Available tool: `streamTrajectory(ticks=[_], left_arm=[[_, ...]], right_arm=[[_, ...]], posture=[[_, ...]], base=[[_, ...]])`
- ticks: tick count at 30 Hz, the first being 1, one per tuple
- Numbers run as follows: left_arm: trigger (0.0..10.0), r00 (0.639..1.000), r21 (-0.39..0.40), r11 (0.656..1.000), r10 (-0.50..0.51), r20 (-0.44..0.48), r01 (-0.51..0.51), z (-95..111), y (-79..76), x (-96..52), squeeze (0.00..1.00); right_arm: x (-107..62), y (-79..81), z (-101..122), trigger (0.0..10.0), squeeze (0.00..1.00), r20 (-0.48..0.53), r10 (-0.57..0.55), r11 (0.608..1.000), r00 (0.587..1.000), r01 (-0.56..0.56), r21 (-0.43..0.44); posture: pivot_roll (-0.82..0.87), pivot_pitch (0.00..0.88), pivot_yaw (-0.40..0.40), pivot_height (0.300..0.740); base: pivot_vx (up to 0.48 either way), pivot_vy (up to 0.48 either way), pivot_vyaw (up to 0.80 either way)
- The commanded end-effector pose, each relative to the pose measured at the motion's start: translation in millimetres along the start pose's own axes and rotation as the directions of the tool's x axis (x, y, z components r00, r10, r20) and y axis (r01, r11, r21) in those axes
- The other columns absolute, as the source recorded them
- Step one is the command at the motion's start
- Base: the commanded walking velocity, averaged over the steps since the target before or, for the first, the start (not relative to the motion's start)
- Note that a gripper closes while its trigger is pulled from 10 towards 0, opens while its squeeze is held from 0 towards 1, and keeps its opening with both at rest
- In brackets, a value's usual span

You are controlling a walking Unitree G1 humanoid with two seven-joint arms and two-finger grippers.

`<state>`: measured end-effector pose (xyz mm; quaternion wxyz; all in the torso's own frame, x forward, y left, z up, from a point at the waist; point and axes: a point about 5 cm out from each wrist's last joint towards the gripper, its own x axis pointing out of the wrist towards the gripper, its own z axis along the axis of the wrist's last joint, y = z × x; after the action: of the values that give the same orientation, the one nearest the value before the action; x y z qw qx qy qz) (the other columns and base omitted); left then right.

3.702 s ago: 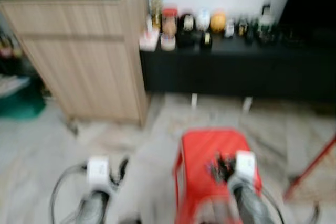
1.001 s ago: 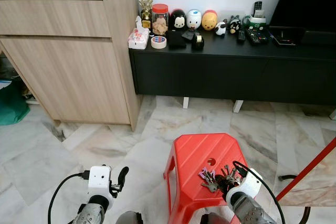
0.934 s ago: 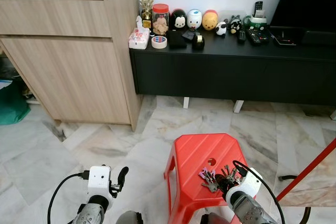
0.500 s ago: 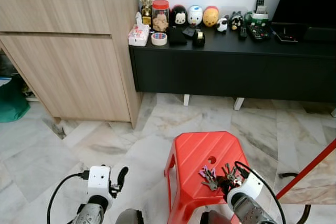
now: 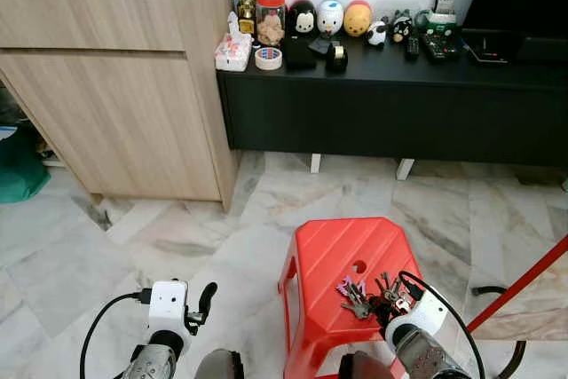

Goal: Hang keys on a hook

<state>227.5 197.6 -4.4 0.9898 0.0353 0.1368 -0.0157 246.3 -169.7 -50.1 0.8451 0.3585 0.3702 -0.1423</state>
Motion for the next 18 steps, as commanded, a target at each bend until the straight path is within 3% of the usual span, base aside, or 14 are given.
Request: streamTrajectory(ticks=[1,2,18], left_arm=[[10.0,1.0,0.018,1.0,-0.01,-0.008,0.01,-2.9,-1.8,-2.1,0.0],[10.0,1.0,0.019,1.0,-0.01,-0.008,0.01,-2.9,-1.8,-2.1,0.0],[10.0,1.0,0.035,0.999,-0.011,-0.01,0.012,-3.1,-0.6,-3.8,0.0]], right_arm=[[0.5,1.6,0.9,0.4,0.0,0.005,0.001,1.0,1.0,-0.001,0.009],[0.5,1.5,0.7,0.0,0.0,0.003,-0.001,1.0,1.0,0.001,0.006],[1.1,3.8,-2.3,0.0,0.0,-0.007,-0.009,1.0,1.0,0.009,0.004]], posture=[[0.05,0.061,-0.031,0.636],[0.05,0.06,-0.031,0.636],[0.06,0.076,-0.029,0.636]], base=[[0.0,0.0,0.0],[0.0,0.0,0.0],[0.0,0.0,0.0]])
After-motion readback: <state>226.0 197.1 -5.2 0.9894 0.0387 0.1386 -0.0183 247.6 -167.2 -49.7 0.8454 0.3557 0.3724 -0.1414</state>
